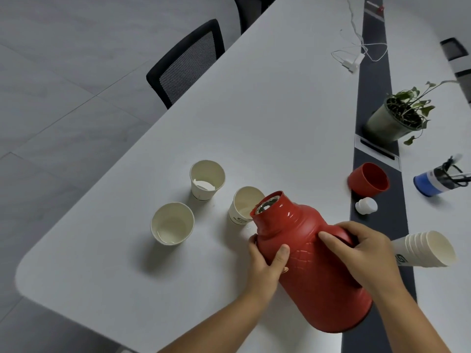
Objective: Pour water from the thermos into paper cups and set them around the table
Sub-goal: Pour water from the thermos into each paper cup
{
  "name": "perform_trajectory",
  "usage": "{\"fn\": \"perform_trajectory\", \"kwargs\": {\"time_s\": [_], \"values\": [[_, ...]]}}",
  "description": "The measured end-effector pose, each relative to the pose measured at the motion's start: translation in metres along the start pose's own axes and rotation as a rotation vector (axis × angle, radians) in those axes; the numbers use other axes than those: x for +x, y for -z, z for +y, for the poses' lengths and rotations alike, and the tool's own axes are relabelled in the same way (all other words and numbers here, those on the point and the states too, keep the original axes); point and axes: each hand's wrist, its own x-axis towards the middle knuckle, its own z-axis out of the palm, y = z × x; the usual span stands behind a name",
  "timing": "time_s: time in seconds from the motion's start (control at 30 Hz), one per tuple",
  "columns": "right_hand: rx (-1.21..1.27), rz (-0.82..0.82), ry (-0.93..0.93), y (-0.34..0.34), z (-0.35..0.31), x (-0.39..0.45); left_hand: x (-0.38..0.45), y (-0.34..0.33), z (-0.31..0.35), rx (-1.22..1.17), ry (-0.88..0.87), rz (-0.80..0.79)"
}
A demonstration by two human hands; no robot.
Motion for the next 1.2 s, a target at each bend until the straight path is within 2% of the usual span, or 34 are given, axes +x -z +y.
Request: {"fn": "perform_trajectory", "kwargs": {"time_s": [1.2], "values": [[0.01, 0.016, 0.043, 0.0011, 0.0031, 0.0052, 0.0038, -0.005, -0.0072, -0.024, -0.025, 0.019]]}}
